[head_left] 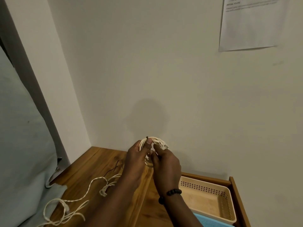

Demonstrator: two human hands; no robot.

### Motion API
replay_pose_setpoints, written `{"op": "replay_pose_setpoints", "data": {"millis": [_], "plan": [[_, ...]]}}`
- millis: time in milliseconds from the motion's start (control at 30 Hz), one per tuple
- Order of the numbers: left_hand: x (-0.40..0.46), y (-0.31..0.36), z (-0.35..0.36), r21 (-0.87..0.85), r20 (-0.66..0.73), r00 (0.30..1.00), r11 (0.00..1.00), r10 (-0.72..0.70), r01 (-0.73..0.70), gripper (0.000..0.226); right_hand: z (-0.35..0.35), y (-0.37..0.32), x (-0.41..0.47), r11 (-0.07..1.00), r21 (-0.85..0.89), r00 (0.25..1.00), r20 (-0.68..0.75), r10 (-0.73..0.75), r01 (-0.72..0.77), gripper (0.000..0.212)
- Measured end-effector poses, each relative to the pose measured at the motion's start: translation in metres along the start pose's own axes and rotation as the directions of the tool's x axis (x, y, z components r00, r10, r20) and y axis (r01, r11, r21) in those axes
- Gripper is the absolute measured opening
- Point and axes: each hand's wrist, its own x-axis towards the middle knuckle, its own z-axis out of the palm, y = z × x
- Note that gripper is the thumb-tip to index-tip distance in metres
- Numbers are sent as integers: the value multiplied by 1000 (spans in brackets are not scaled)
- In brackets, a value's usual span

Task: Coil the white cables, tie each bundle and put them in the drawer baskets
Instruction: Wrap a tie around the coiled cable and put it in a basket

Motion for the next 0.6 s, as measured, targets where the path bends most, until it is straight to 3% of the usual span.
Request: {"op": "replay_pose_setpoints", "data": {"millis": [167, 300, 467, 600], "plan": [[1, -7, -8, 44, 39, 999, 999, 4, -6, 60, -6, 1, 5, 993, 95, 994, 94, 56, -65, 20], [-6, -6, -8, 173, 69, 990, 976, 120, -130, 36, -11, -1, 3, 988, 130, 987, 146, 59, -79, 15], [-7, -14, -10, 286, 62, 968, 925, 241, -249, 13, -22, 4, 4, 885, 384, 938, 318, 141, -263, 24], [-9, -6, -7, 250, 88, 972, 940, 219, -234, 21, -32, 4, -1, 882, 413, 941, 328, 90, -228, 21]]}}
